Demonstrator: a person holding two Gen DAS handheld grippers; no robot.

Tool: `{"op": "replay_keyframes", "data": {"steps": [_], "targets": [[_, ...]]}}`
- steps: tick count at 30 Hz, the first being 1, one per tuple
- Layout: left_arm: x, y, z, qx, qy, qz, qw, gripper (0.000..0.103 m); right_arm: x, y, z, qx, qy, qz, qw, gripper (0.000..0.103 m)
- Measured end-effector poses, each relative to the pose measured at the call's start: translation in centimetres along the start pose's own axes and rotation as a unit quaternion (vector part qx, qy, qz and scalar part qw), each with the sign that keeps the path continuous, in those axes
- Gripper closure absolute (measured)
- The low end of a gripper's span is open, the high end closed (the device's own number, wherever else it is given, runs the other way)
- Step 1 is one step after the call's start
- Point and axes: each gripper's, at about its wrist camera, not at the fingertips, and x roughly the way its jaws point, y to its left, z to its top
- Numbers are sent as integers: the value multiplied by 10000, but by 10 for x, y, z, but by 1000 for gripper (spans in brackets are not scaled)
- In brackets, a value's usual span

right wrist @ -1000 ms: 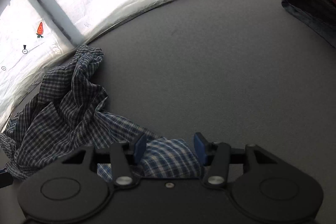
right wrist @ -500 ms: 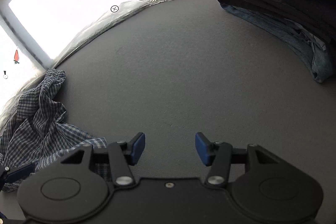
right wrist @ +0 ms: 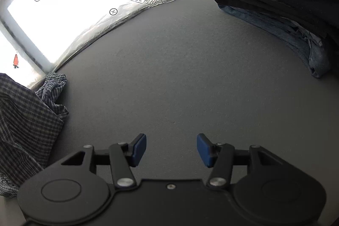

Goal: Fold clothes

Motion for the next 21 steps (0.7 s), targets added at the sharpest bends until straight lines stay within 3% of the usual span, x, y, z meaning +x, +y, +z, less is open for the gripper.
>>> {"op": "replay_keyframes", "data": {"steps": [4, 9, 12, 15, 17, 18, 21], "targets": [[20, 144, 8, -934, -83, 1152, 9889, 97, -4, 39, -12, -262, 29, 120, 9996, 49], [40, 309, -9, -1798, 1, 2188, 9591, 97, -8, 102, -31, -492, -19, 156, 9987, 49], [52, 399, -28, -1992, 15, 3040, 9316, 97, -7, 141, -43, -585, -37, 182, 9981, 49], [76, 487, -66, -2758, 562, 3807, 8808, 93, 1, 183, -57, -769, -26, 241, 9967, 49], [89, 520, -103, -3171, 1045, 3847, 8605, 86, 11, 214, -65, -904, 39, 294, 9955, 49], [92, 527, -121, -3324, 1169, 3749, 8575, 81, 16, 228, -67, -947, 85, 315, 9950, 49], [95, 511, -168, -3418, 1430, 3030, 8780, 60, 27, 272, -72, -1186, 149, 417, 9920, 49]]}}
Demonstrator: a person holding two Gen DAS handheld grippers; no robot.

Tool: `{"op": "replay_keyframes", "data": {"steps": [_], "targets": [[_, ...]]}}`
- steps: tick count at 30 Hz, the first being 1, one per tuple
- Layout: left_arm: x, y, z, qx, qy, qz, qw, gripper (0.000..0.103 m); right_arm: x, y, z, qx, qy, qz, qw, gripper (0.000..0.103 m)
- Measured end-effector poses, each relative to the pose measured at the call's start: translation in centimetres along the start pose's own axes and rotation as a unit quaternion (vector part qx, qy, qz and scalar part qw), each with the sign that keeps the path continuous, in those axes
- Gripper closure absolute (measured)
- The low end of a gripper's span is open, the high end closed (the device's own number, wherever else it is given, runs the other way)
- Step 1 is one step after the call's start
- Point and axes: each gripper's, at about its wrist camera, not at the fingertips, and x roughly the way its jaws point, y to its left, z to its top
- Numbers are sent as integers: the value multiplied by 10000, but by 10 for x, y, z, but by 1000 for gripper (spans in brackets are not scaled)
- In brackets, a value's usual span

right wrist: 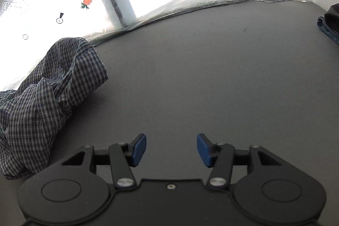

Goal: Fold clothes

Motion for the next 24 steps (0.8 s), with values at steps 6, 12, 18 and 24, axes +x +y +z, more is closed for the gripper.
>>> {"op": "replay_keyframes", "data": {"steps": [6, 12, 18, 24], "targets": [[-23, -36, -132, 413, 1419, -1812, 9723, 55, 32, 75, 18, -1002, 58, 80, 9949, 47], [-52, -81, -201, 46, 2348, -2516, 9389, 43, 73, 137, 39, -1286, 93, 582, 9899, 47], [-53, -99, -210, -360, 2540, -3169, 9131, 39, 116, 164, 60, -829, 201, 1163, 9895, 41], [-52, -114, -213, -101, 2586, -2818, 9239, 97, 134, 151, 69, -420, 208, 1168, 9920, 102]]}}
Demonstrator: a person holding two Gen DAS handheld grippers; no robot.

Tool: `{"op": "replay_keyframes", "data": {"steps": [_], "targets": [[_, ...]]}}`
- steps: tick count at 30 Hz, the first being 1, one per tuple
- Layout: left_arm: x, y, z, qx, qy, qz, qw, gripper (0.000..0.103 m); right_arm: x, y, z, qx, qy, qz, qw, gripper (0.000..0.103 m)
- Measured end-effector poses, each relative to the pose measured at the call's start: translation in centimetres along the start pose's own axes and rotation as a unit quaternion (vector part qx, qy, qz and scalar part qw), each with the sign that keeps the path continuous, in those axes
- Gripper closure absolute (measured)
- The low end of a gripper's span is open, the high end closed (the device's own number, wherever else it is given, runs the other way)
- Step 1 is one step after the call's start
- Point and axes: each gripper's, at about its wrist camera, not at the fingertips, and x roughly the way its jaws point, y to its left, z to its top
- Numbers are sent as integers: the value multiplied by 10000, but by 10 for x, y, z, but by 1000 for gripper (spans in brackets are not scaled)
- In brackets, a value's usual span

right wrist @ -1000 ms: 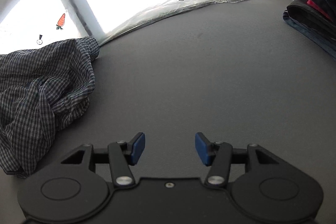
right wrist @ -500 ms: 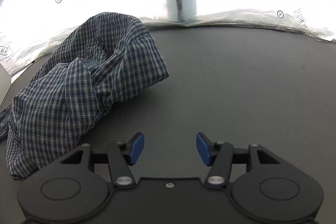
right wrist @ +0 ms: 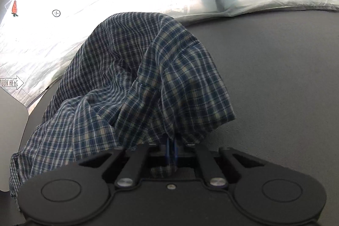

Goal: Fold clothes

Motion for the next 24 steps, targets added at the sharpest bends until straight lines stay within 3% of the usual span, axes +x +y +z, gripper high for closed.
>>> {"op": "replay_keyframes", "data": {"steps": [2, 5, 9, 13, 17, 19, 21, 22, 24], "targets": [[-2, -1, -1, -108, -45, 121, 9999, 101, -16, -5, 2, -64, -281, -49, 9996, 103], [-25, -15, 0, 224, -378, 268, 9987, 101, -57, -12, 7, -480, -858, -350, 9945, 103], [-84, -40, -3, 498, -1080, 171, 9927, 102, -127, -25, 17, -1094, -1805, -1006, 9723, 103], [-154, -60, -5, 474, -1792, -234, 9824, 102, -205, -46, 36, -1565, -2749, -1472, 9372, 103], [-205, -81, -12, 581, -2250, -641, 9705, 102, -276, -64, 67, -2114, -3695, -1928, 8841, 103], [-216, -95, -19, 659, -2357, -789, 9664, 101, -299, -72, 90, -2174, -4081, -2028, 8631, 103], [-214, -108, -24, 766, -2338, -771, 9662, 101, -311, -84, 111, -2065, -4293, -1982, 8566, 103], [-206, -113, -27, 762, -2253, -756, 9683, 101, -312, -91, 121, -1988, -4295, -1936, 8594, 103], [-184, -119, -32, 700, -2003, -667, 9750, 101, -302, -108, 139, -1835, -3986, -1820, 8800, 100]]}}
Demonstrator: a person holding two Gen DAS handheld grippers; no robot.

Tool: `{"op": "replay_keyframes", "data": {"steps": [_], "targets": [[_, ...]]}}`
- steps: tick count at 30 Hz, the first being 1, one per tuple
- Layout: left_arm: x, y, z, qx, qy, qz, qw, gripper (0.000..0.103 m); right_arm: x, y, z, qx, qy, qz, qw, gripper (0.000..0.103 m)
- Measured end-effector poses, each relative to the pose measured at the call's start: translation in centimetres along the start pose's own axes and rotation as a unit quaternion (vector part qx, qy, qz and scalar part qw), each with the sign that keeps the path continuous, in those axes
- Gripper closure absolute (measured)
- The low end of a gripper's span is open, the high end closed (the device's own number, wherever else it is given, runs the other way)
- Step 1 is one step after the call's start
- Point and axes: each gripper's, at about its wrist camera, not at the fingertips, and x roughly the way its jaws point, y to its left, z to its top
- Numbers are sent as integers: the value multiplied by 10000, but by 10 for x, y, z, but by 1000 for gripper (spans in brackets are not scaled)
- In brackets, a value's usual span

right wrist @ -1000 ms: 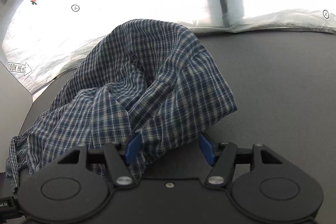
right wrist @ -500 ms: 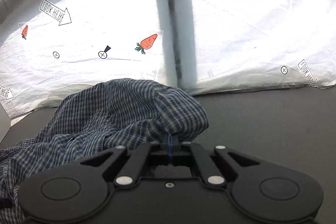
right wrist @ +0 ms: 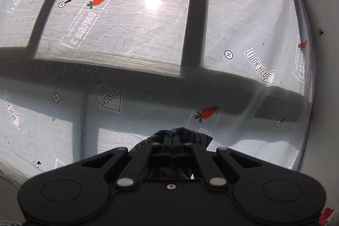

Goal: Fold clothes

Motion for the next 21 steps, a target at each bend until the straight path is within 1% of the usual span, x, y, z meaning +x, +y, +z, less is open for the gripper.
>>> {"op": "replay_keyframes", "data": {"steps": [1, 2, 3, 4, 5, 6, 7, 10, 12, 14, 16, 19, 20, 21], "targets": [[13, -1, -8, -42, 178, 91, 9998, 101, 19, 0, -11, -66, 436, 98, 9990, 95], [25, -1, -15, -63, 347, 196, 9992, 101, 39, 5, -29, -172, 935, 104, 9954, 81], [35, 0, -24, -73, 502, 320, 9982, 101, 49, 9, -48, -256, 1321, 53, 9909, 76], [45, 2, -33, -83, 655, 449, 9968, 101, 50, 10, -67, -266, 1609, 54, 9866, 74], [55, 3, -42, -93, 807, 577, 9950, 101, 44, 6, -84, -172, 1765, 102, 9841, 71], [57, 6, -49, -144, 914, 627, 9937, 101, 33, 0, -101, -4, 1861, 166, 9824, 68], [58, 9, -55, -205, 1010, 660, 9925, 101, 19, -7, -119, 180, 1984, 189, 9798, 58], [57, 18, -69, -309, 1279, 682, 9890, 101, -27, -29, -171, 542, 2509, -44, 9665, 57], [58, 20, -73, -191, 1425, 719, 9870, 100, -60, -45, -202, 823, 2855, -188, 9547, 56], [61, 20, -77, -53, 1572, 752, 9847, 100, -83, -61, -232, 1306, 3261, -216, 9360, 51], [67, 21, -79, 11, 1711, 733, 9825, 100, -98, -75, -258, 1920, 3590, -225, 9131, 51], [76, 21, -83, 60, 1902, 645, 9796, 99, -109, -81, -287, 2644, 3766, -19, 8878, 48], [78, 21, -84, 59, 1935, 616, 9791, 99, -109, -79, -294, 2810, 3793, 47, 8815, 46], [81, 21, -85, 58, 1969, 588, 9786, 99, -105, -75, -300, 2902, 3797, 66, 8784, 46]]}}
